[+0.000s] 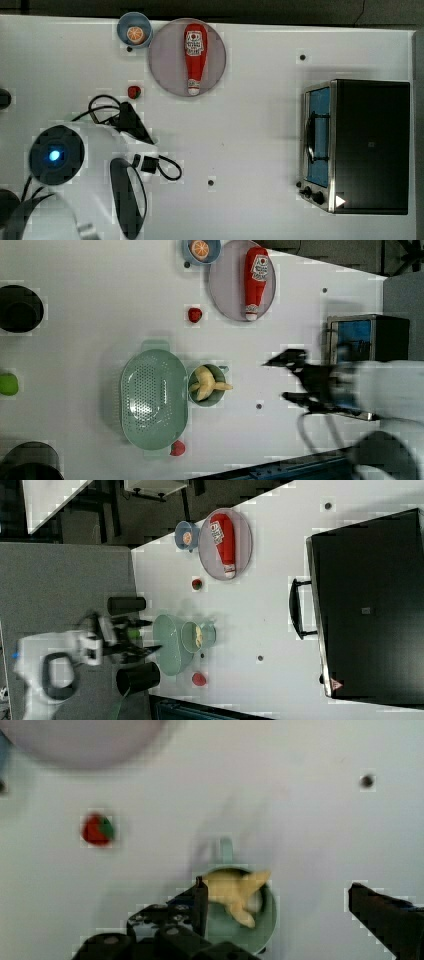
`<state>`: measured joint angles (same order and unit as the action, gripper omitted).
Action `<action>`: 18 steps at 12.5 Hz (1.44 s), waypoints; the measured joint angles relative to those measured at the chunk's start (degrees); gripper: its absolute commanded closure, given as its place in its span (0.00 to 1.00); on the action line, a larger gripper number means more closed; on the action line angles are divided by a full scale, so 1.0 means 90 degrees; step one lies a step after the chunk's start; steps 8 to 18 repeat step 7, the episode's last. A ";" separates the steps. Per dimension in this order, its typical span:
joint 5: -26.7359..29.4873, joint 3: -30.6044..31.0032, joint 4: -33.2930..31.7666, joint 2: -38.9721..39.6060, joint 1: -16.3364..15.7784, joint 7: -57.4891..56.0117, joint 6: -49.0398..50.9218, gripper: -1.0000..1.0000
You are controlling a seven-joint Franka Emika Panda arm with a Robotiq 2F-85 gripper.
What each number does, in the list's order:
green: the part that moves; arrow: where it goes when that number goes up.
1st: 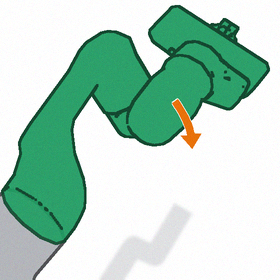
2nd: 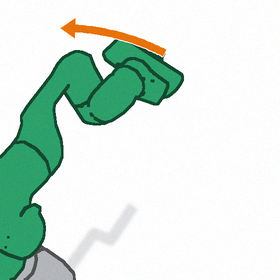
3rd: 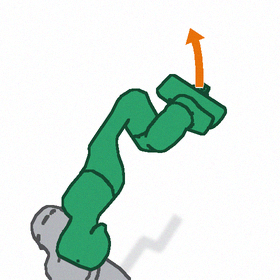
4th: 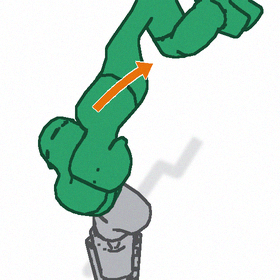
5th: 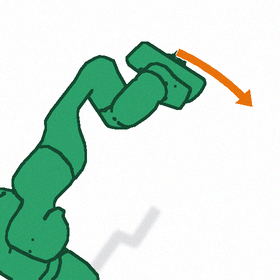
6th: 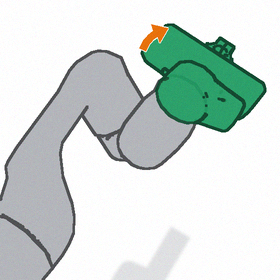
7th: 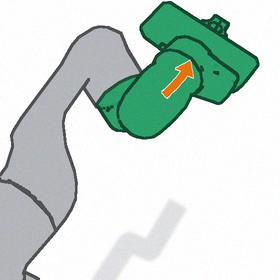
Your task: Pick Banana and place it in mug.
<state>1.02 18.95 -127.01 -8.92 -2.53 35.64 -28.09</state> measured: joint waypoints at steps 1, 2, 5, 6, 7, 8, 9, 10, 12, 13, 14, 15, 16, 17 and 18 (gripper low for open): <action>0.0006 -0.0278 0.0286 -0.0296 -0.0048 -0.0196 0.0239 0.00; 0.0092 -0.0536 0.0647 -0.0483 -0.0065 -0.0451 0.0589 0.00; 0.0148 -0.1478 0.1480 -0.0714 -0.0135 -0.1108 0.1403 0.00; 0.0130 -0.1807 0.1654 -0.0716 -0.0121 -0.1368 0.1714 0.00; -0.0084 -0.2060 0.1846 -0.0652 -0.0052 -0.1602 0.1860 0.00; -0.0084 -0.2060 0.1846 -0.0652 -0.0052 -0.1602 0.1860 0.00; -0.0084 -0.2060 0.1846 -0.0652 -0.0052 -0.1602 0.1860 0.00; -0.0084 -0.2060 0.1846 -0.0652 -0.0052 -0.1602 0.1860 0.00; -0.0084 -0.2060 0.1846 -0.0652 -0.0052 -0.1602 0.1860 0.00; -0.0084 -0.2060 0.1846 -0.0652 -0.0052 -0.1602 0.1860 0.00; -0.0084 -0.2060 0.1846 -0.0652 -0.0052 -0.1602 0.1860 0.00; -0.0084 -0.2060 0.1846 -0.0652 -0.0052 -0.1602 0.1860 0.00; -0.0084 -0.2060 0.1846 -0.0652 -0.0052 -0.1602 0.1860 0.00; -0.0084 -0.2060 0.1846 -0.0652 -0.0052 -0.1602 0.1860 0.00; -0.0084 -0.2060 0.1846 -0.0652 -0.0052 -0.1602 0.1860 0.00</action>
